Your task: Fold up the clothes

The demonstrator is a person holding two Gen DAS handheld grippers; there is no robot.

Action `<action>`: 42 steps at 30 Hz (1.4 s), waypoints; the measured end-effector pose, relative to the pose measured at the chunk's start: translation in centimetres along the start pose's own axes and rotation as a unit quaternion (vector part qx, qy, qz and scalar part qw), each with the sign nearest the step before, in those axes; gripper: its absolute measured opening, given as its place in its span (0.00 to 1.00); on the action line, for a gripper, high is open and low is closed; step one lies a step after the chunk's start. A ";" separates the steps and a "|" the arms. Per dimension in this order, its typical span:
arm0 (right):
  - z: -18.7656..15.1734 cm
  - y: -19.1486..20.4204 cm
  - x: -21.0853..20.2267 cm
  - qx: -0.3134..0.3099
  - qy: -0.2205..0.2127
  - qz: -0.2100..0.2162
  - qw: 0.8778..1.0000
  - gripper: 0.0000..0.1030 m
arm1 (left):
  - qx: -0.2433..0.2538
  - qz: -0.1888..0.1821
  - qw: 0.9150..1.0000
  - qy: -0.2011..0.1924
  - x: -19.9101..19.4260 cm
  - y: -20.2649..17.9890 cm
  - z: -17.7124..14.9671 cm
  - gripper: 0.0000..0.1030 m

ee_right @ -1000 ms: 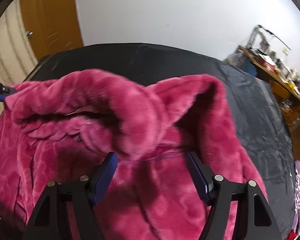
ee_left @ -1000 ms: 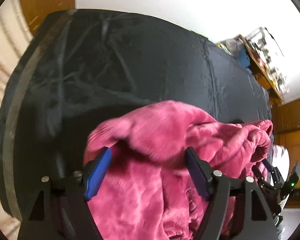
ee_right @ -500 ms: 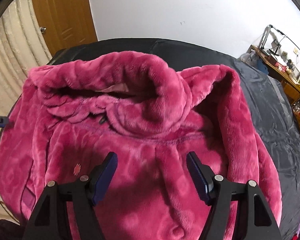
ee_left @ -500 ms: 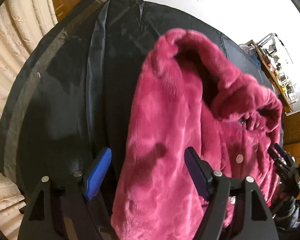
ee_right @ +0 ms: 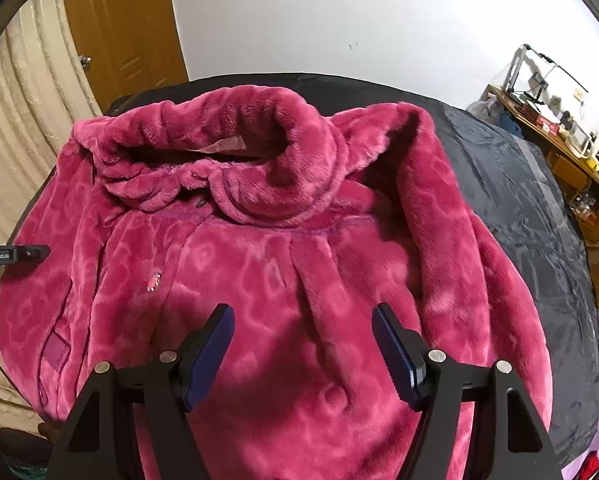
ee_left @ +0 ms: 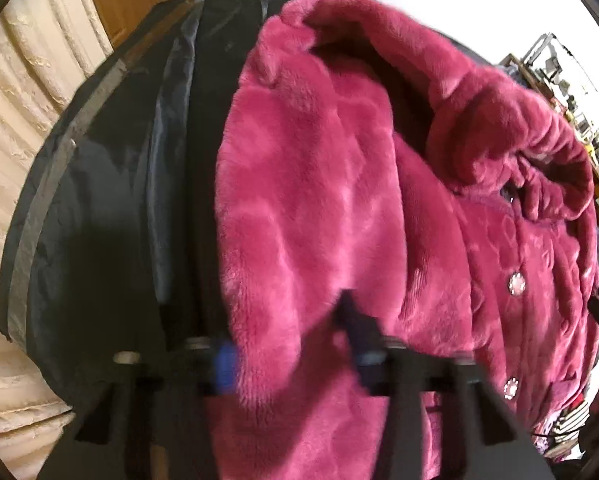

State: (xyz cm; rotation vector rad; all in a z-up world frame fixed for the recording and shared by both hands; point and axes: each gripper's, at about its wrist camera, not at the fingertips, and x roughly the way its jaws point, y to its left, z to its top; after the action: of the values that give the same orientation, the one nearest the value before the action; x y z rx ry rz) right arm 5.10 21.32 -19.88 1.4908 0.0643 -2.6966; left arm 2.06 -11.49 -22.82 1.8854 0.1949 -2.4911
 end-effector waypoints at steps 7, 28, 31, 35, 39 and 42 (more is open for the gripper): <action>-1.4 -0.8 -1.4 0.011 -0.006 -0.001 1.000 0.71 | 0.004 0.069 0.996 -0.048 -4.0 1.2 1.5 0.09; 0.6 -2.3 0.7 0.033 -0.004 0.001 0.999 0.71 | 0.288 0.483 0.814 -0.143 -3.7 1.1 10.0 0.39; 1.8 -2.4 1.2 0.027 -0.005 0.001 1.000 0.71 | 0.266 0.442 0.847 -0.128 -3.2 3.4 12.5 0.40; 4.1 -2.2 2.1 0.025 -0.008 0.009 1.000 0.71 | 0.150 0.314 0.932 -0.100 -5.5 6.2 14.9 0.40; 6.9 -1.0 3.5 0.021 -0.011 0.032 0.999 0.71 | 0.170 0.282 0.935 -0.134 -7.5 5.0 15.2 0.41; 8.4 0.5 6.1 0.006 0.012 0.035 0.999 0.71 | 0.202 0.272 0.928 -0.157 -8.0 3.1 15.3 0.45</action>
State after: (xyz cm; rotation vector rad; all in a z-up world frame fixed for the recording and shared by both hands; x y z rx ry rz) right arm -5.15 20.07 -20.57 1.5001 -0.0028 -2.6294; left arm -10.12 -16.74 -11.35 1.3286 -0.7875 -2.4801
